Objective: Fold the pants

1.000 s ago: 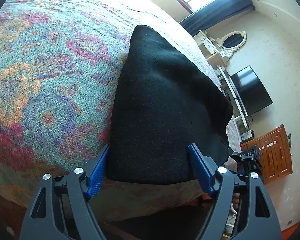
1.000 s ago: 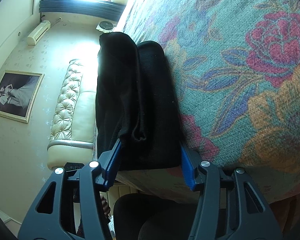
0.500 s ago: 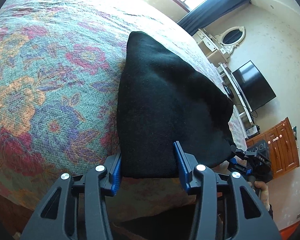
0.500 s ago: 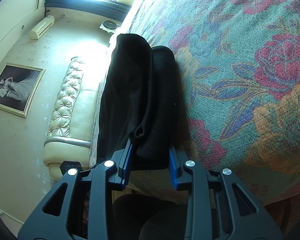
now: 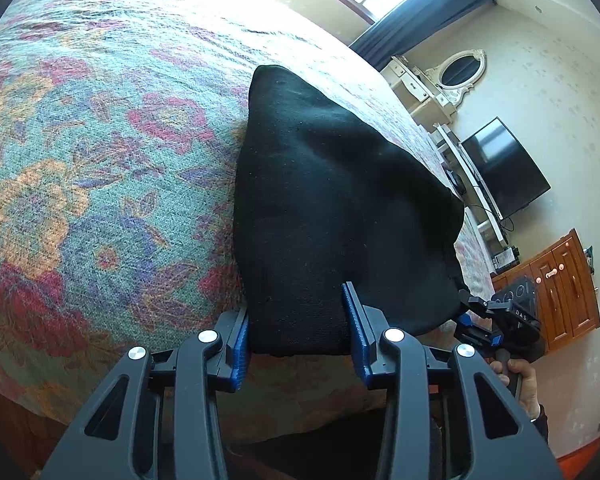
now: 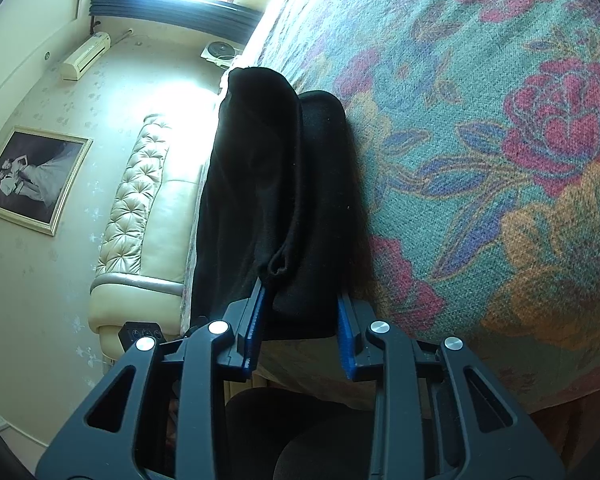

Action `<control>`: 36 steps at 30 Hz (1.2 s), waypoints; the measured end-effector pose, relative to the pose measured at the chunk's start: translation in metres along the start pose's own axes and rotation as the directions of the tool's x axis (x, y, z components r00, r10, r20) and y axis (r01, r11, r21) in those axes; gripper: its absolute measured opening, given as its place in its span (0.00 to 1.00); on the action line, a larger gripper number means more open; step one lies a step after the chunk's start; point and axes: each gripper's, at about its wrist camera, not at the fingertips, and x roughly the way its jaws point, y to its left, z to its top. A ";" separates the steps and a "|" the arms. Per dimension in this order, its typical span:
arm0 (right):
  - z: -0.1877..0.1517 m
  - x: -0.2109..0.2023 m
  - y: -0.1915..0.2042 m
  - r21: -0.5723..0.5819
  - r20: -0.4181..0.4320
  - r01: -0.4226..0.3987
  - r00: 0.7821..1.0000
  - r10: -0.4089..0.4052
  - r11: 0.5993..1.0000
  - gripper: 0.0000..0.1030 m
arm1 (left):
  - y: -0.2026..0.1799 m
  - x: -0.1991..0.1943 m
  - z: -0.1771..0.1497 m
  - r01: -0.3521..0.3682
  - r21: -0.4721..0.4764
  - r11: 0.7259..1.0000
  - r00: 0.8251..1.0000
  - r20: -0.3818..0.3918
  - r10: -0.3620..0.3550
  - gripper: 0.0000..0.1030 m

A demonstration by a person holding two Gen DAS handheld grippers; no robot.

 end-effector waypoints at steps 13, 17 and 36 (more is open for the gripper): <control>0.005 -0.005 -0.008 0.013 -0.004 -0.011 1.000 0.011 1.000 0.29 | -0.002 0.000 0.000 -0.001 0.003 1.000 1.000 -0.001 0.001 0.38; 0.008 -0.006 -0.013 0.021 -0.011 -0.016 1.000 0.016 1.000 0.30 | -0.002 0.000 0.000 -0.008 0.015 1.000 1.000 -0.009 0.008 0.41; 0.034 -0.043 -0.019 0.072 0.093 0.014 0.995 -0.020 0.997 0.74 | -0.007 0.002 0.008 -0.114 0.065 0.991 0.992 -0.051 0.117 0.74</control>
